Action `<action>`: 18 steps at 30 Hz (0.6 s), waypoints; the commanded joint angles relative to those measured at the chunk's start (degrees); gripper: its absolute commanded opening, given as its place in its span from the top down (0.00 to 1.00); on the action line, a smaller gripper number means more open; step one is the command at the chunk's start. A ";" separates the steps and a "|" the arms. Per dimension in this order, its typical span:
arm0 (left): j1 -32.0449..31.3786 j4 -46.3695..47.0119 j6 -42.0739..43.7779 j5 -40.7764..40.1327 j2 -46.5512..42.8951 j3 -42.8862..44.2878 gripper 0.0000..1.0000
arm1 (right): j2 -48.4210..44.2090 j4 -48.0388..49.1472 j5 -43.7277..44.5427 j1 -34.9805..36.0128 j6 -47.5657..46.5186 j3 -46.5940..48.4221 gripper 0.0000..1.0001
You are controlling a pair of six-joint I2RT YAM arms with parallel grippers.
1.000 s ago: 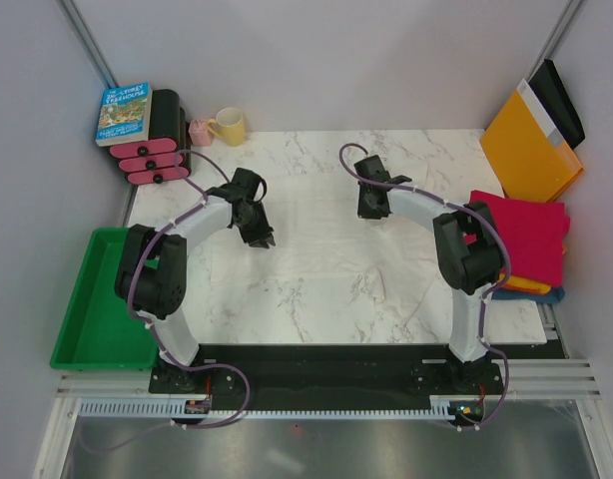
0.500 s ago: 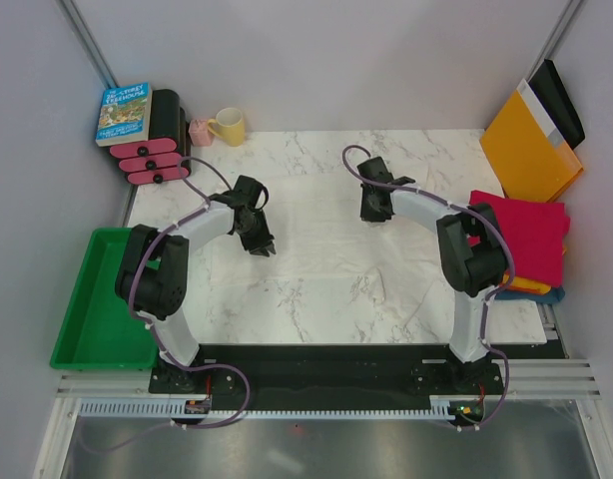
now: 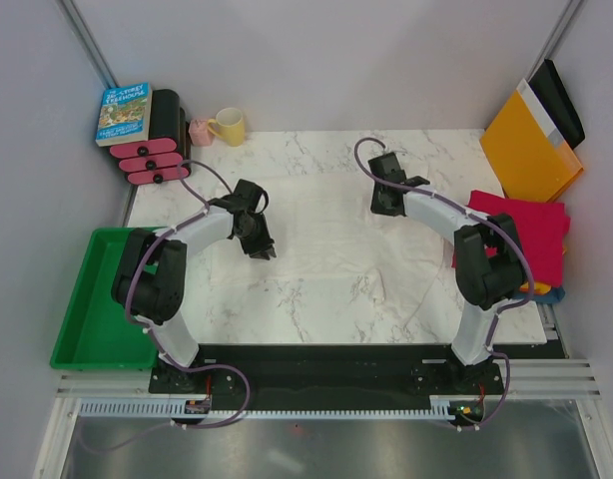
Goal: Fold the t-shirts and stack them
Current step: Fold the flattened tshirt in 1/3 of the way
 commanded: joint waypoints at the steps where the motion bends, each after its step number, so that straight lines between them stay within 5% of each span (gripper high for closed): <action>1: -0.16 1.60 1.15 0.41 -2.82 -1.52 0.72 | -0.54 0.25 2.32 -0.95 1.98 -6.89 0.77; 10: -0.25 1.51 1.24 0.32 -3.35 -2.40 0.72 | 1.22 -0.27 0.74 -1.21 2.59 -10.16 0.78; 18: -0.16 5.29 1.15 -2.41 -13.96 -5.38 0.70 | -17.32 6.94 3.47 -1.04 2.95 -14.47 0.71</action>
